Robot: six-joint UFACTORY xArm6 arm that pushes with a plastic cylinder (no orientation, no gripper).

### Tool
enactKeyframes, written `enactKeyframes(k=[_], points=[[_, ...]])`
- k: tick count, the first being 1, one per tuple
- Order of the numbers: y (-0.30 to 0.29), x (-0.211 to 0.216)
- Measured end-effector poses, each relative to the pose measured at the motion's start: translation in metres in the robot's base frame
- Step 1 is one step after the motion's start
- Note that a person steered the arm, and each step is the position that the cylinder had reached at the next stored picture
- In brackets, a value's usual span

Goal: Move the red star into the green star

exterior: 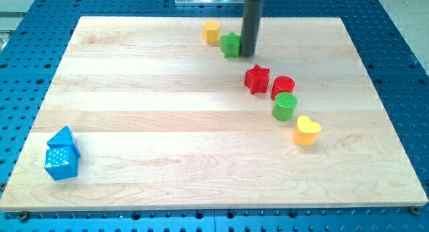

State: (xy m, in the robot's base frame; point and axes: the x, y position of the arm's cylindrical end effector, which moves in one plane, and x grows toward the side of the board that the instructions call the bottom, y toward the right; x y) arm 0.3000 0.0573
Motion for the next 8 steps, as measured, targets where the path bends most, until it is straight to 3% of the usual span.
enactKeyframes(k=[1,3,4,5,7,8], points=[[-0.009,-0.001],[0.136,0.054],[0.124,0.112],[0.097,0.127],[0.011,0.118],[0.010,0.092]])
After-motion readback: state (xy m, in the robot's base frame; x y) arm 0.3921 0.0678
